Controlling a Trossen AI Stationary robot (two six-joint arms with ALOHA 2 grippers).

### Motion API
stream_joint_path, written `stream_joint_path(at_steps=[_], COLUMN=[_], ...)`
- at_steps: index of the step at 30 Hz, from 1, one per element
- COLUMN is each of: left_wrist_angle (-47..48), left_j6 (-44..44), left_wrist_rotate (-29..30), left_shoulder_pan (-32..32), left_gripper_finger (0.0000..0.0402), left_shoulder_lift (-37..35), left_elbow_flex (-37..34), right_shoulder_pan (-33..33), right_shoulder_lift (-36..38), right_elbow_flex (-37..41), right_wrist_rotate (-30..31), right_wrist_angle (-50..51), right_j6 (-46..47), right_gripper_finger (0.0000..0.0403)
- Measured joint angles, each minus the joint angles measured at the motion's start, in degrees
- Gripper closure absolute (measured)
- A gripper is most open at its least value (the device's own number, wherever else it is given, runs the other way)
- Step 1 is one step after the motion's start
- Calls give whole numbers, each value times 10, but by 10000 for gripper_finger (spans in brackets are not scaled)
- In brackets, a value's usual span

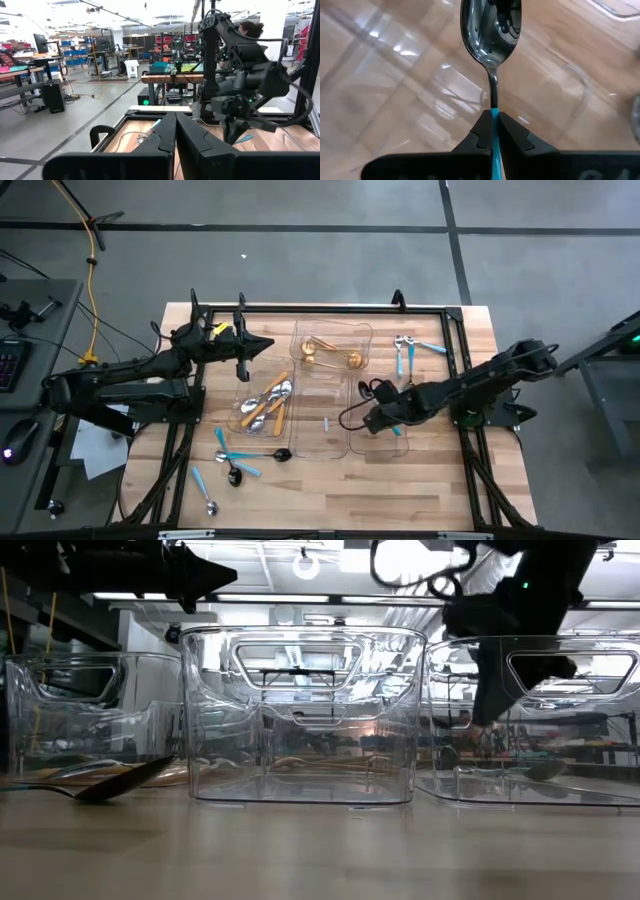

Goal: Sort silverware by color (type)
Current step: Put the blue spoon into the right transparent bin

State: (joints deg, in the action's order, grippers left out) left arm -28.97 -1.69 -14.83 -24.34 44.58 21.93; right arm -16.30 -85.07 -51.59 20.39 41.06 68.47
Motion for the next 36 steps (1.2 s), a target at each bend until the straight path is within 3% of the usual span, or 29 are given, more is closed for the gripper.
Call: stream_joint_path(at_steps=[12,29,36], left_wrist_angle=[0,0,0], left_j6=[0,0,0], left_wrist_rotate=[0,0,0], left_shoulder_pan=[0,0,0], left_gripper_finger=[401,401,401], left_shoulder_lift=[0,0,0], left_elbow_flex=[0,0,0], right_shoulder_pan=[40,40,40], right_shoulder_lift=[-59,-83,-83], right_elbow_flex=[0,0,0], right_wrist_rotate=[-74,-73,-71], right_wrist_angle=[1,-9,-40], right_j6=[-7,-36,-80], right_gripper_finger=[402,383,330])
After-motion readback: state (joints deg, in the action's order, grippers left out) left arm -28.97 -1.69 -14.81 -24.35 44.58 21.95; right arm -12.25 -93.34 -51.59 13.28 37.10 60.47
